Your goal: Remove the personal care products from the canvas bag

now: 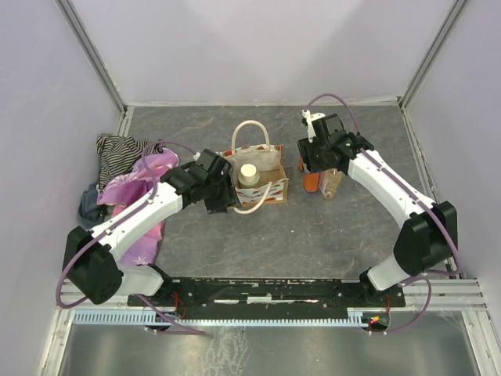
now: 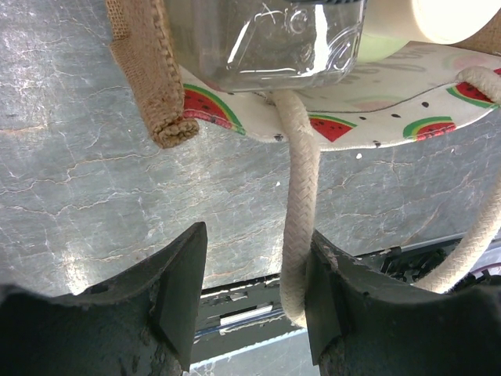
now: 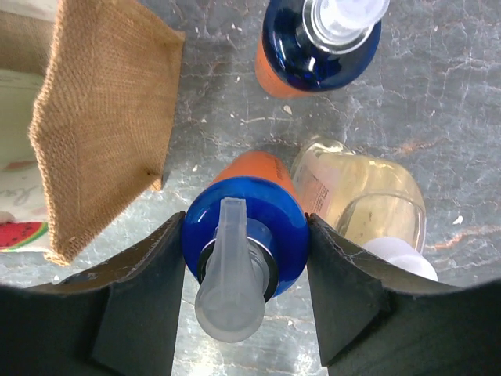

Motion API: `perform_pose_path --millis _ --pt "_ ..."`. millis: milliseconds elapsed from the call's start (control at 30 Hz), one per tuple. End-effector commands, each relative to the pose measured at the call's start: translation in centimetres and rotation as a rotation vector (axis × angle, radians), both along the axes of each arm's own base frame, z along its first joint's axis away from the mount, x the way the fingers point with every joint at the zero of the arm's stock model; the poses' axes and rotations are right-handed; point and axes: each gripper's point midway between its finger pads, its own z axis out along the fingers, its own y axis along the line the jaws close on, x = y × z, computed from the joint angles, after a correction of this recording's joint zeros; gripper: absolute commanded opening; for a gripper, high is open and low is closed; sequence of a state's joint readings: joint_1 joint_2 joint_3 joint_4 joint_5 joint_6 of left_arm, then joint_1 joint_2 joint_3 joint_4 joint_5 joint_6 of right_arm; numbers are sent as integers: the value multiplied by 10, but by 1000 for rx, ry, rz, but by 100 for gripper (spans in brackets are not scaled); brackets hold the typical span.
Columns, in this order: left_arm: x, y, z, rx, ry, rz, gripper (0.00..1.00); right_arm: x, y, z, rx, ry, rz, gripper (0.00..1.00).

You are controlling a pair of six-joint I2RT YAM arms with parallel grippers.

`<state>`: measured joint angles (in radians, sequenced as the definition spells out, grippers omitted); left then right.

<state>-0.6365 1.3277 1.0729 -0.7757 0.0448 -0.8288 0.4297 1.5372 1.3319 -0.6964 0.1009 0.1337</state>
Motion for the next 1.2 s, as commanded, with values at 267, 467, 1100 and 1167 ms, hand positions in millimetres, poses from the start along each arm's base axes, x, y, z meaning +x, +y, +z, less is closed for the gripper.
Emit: perform_pose_path --millis 267,467,1100,1167 --pt "0 -3 7 -27 -10 5 57 37 19 13 108 -129 -37 34" --pt "0 -3 8 -29 -15 5 57 41 21 1 105 -107 -42 40" --pt "-1 -2 6 -25 -12 12 57 12 51 85 185 -280 92 79" --pt "-1 -2 6 -24 -11 13 57 -3 77 107 210 -306 183 79"
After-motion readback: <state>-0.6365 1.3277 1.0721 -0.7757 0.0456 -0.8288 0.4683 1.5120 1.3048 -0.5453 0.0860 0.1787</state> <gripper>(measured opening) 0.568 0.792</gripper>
